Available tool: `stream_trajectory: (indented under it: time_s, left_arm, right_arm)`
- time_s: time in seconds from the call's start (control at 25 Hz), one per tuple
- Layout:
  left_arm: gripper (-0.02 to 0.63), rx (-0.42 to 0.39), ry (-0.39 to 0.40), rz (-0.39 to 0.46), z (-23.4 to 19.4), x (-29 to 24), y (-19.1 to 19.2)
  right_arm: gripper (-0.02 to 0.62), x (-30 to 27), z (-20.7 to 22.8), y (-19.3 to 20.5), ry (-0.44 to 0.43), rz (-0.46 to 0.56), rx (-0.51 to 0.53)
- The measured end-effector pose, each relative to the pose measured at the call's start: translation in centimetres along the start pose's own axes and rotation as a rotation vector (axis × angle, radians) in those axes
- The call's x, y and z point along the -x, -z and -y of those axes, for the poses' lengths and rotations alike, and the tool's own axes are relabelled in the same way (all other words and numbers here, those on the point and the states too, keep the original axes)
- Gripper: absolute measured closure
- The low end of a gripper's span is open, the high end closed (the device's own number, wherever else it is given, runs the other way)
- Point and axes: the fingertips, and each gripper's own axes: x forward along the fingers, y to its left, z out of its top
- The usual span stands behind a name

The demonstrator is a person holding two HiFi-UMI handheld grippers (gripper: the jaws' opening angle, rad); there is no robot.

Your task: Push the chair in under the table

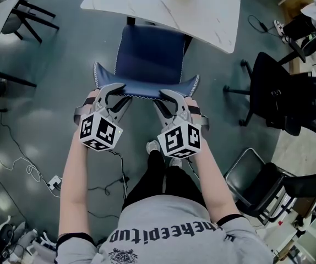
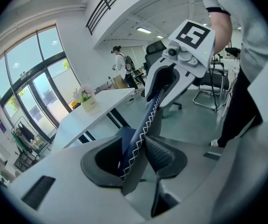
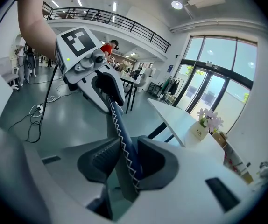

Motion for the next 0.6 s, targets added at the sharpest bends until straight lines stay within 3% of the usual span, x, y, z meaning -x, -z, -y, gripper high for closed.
stream_trajectory:
  time_s: [0.6]
  left_arm:
    - [0.434, 0.030, 0.002, -0.005, 0.27, 0.02, 0.06]
  right_arm:
    - [0.460, 0.06, -0.11, 0.19, -0.036, -0.011, -0.059]
